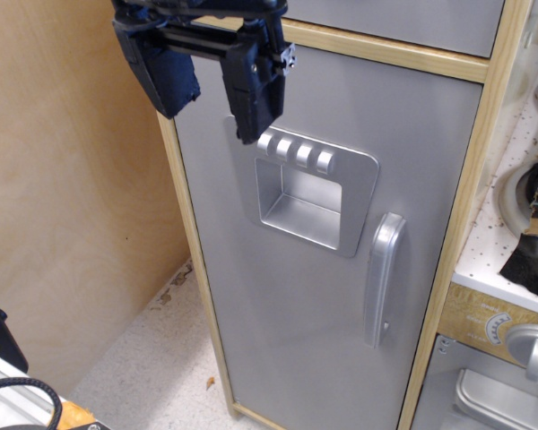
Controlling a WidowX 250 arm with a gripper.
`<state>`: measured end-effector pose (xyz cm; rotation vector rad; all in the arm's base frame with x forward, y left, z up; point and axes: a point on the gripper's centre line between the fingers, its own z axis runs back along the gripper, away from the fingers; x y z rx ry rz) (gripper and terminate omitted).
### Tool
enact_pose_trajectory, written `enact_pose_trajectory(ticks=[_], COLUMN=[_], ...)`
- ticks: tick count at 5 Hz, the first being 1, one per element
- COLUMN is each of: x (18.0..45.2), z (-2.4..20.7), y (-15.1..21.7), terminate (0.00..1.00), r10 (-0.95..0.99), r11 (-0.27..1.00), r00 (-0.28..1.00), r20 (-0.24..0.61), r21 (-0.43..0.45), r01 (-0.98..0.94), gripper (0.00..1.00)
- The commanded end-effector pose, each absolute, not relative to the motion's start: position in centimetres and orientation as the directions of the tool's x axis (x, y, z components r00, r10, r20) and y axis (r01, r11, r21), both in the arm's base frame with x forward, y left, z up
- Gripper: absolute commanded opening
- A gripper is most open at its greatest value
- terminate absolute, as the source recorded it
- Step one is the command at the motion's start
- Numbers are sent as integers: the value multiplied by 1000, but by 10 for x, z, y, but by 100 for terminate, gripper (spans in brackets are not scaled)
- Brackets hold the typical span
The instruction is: Open fridge
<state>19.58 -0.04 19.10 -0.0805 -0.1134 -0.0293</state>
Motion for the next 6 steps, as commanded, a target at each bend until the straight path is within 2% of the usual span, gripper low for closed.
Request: enact_pose_trajectory(ticks=[1,3,5,6], x=[196,202,243,262], z=[191,133,70,53], y=[0,-25,-50,-53], terminate=[0,0,0,0], r10=[-25,24,41,28], r11=[996,991,988,983], r00=[993,983,968,968], r20=[114,179,249,250], r21=[-79,-131,-156,-181], r01=[34,0,-1,18], gripper=[100,100,100,100])
